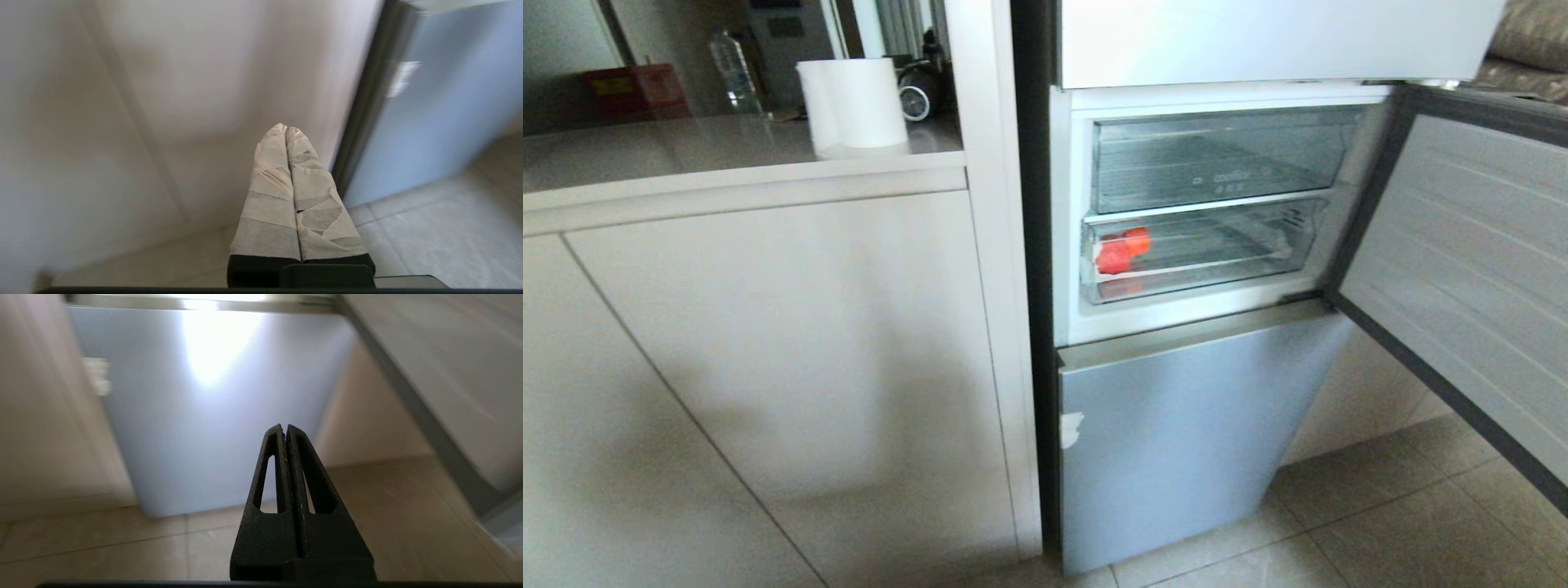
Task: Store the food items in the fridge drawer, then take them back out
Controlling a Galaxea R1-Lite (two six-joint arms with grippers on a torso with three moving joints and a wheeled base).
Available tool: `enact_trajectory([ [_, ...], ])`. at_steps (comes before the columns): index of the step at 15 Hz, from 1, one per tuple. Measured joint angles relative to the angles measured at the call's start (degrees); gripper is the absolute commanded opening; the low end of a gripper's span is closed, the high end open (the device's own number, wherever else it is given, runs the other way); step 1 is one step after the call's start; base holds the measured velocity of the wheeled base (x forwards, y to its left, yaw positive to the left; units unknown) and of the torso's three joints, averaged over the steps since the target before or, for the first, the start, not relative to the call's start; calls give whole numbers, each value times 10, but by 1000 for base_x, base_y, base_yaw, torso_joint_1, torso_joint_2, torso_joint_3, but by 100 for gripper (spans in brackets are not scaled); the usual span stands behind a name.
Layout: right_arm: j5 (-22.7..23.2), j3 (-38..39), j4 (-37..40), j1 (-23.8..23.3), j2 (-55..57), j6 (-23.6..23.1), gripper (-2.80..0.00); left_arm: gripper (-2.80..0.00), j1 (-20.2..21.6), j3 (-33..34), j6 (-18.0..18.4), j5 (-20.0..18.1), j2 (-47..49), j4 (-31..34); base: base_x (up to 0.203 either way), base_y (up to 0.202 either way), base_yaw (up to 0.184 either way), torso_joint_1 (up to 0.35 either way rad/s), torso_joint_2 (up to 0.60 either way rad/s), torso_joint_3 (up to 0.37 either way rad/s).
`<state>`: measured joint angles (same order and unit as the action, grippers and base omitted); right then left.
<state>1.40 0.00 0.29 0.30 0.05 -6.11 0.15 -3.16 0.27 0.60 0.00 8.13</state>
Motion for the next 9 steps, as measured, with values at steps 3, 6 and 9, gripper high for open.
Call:
enact_trajectory([
  [3,0,0,1,0,0,1,-280,-280,0,0,0,0,0,0,-1,6,-177,0,2,0],
  [6,0,0,1,0,0,2,-280,-280,0,0,0,0,0,0,-3,5,-175,4,4,1],
  [9,-3,-1,0,0,0,38,-280,-280,0,0,0,0,0,0,-1,3,-133,1,2,-1],
])
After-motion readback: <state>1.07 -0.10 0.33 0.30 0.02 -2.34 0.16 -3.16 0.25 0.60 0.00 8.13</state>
